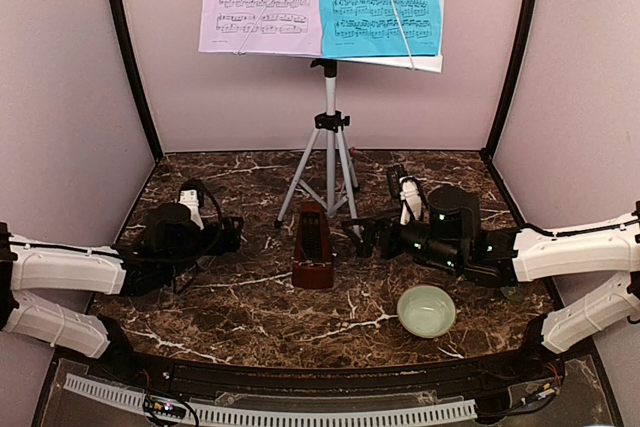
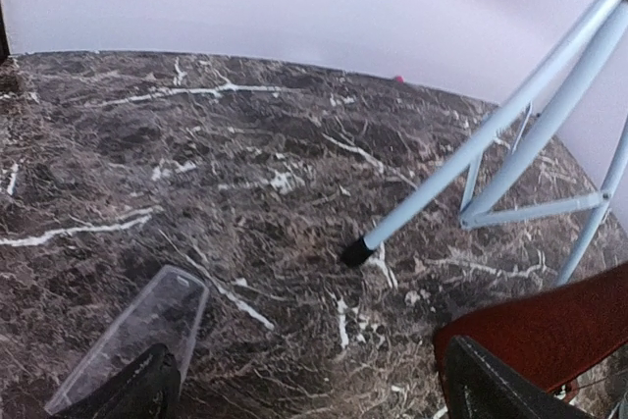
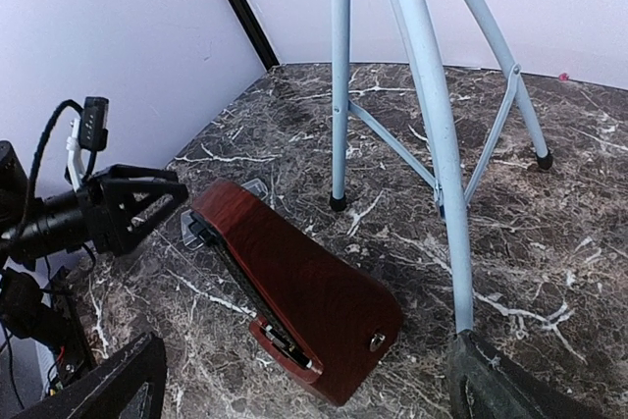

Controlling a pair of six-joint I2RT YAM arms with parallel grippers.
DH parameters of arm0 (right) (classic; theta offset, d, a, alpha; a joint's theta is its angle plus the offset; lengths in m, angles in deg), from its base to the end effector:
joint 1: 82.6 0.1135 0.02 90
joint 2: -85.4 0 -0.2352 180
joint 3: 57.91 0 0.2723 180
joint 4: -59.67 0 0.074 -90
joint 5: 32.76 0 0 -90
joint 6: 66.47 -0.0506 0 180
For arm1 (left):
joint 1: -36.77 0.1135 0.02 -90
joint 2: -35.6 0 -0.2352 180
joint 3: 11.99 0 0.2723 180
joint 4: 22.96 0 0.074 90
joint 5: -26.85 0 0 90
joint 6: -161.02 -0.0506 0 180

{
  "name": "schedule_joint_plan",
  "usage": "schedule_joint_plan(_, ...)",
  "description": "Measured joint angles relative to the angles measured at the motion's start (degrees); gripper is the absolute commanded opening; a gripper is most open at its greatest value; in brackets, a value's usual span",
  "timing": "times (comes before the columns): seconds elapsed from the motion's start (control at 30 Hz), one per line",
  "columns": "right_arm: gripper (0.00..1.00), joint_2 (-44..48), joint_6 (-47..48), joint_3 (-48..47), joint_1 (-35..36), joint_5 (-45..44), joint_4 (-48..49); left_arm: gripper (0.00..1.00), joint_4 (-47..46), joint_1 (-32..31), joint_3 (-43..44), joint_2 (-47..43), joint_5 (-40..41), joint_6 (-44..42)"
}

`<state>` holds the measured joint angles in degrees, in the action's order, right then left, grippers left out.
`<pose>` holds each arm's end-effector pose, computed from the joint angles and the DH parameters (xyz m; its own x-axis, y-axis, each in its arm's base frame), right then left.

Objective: Set up the instrument practice props

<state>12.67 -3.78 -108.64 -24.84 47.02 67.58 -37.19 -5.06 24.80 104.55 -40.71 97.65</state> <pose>0.1798 0.2682 0.2060 -0.4552 0.1247 -0.8816 -0.5985 0.6903 0.4066 0.2222 -0.1730 0.1509 -0.3601 -0.2337 -0.9032 0.2063 0.9242 -0.3214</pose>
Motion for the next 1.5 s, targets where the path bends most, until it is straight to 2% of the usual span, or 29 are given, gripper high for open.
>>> schedule_joint_plan(0.33, 1.0, 0.74, -0.02, 0.0, -0.46, -0.76, -1.44, 0.99, 5.81, 11.76, 1.4, -10.97, -7.32, -1.64)
schedule_joint_plan(0.5, 1.0, 2.47, 0.26, 0.0, -1.79, -1.18, -2.08, 0.99, 11.8, 16.15, 6.97, -10.27, -11.61, -2.93)
schedule_joint_plan(0.77, 1.0, 5.44, 2.69, -0.33, -6.69, -1.57, -5.64, 0.99, 20.06, 17.29, 19.85, -3.28, -17.16, -5.92)
schedule_joint_plan(0.93, 1.0, 6.86, 3.96, -2.23, -12.02, -1.49, -7.61, 0.99, 24.35, 17.35, 27.39, 1.95, -19.02, -7.58)
schedule_joint_plan(1.07, 1.0, 8.09, 4.28, -3.04, -17.35, -0.48, -8.04, 0.99, 26.25, 17.97, 29.42, 4.07, -19.74, -8.9)
schedule_joint_plan(1.33, 1.0, 9.16, 0.48, -2.51, -31.78, 7.13, -7.91, 0.99, 28.13, 26.95, 28.35, 7.32, -23.32, -7.15)
schedule_joint_plan(1.5, 1.0, 9.22, -2.27, 1.22, -38.42, 11.8, -6.51, 0.99, 28.76, 28.15, 25.57, 7.98, -23.45, -4.2)
